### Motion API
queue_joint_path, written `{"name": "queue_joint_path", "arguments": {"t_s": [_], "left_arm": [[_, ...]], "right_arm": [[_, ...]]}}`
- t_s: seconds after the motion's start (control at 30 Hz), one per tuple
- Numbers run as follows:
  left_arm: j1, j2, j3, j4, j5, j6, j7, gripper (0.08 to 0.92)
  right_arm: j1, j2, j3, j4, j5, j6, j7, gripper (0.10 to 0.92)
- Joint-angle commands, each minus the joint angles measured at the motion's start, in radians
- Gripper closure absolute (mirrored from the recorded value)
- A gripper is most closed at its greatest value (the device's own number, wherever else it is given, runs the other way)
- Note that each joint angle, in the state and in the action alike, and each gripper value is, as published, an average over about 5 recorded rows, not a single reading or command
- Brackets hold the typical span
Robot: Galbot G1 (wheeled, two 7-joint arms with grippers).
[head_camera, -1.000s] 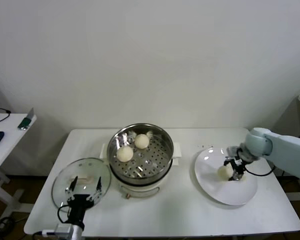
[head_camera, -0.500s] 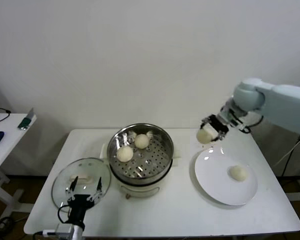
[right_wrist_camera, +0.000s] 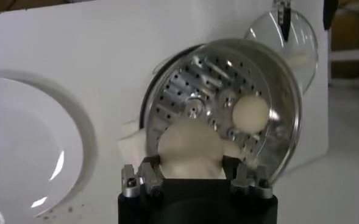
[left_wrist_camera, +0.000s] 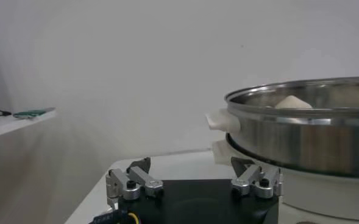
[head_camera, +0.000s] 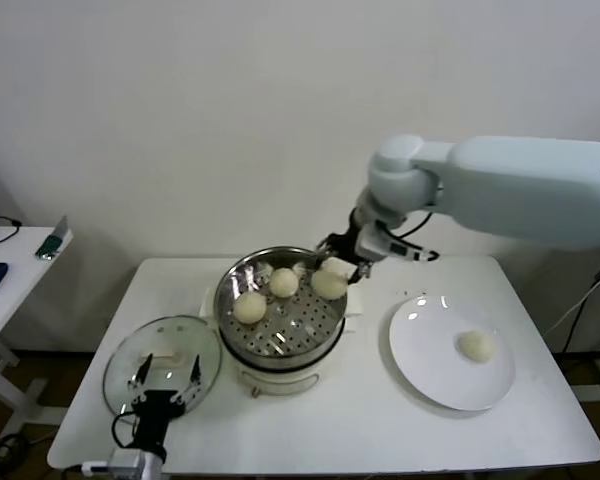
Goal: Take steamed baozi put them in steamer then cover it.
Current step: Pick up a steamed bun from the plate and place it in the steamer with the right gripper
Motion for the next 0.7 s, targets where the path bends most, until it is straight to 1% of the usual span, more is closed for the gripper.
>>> {"name": "queue_joint_path", "arguments": {"t_s": [0.03, 0.37, 0.7], "left_arm": [[0.003, 0.000, -0.002, -0.003, -0.002, 0.000, 0.000, 0.177], [0.013, 0.002, -0.007, -0.007, -0.006, -0.004, -0.001, 0.177], [0.014, 0.002, -0.006, -0.005, -0.008, -0.006, -0.002, 0.177]], "right_arm": [[-0.109, 0.205, 0.011, -0.034, -0.046, 0.011, 0.028, 0.347], [-0.217, 0.267, -0.003, -0.121, -0.096, -0.010, 0.029, 0.342], [-0.239, 0.273, -0.015, -0.137, -0.087, -0.020, 0.011, 0.329]]}}
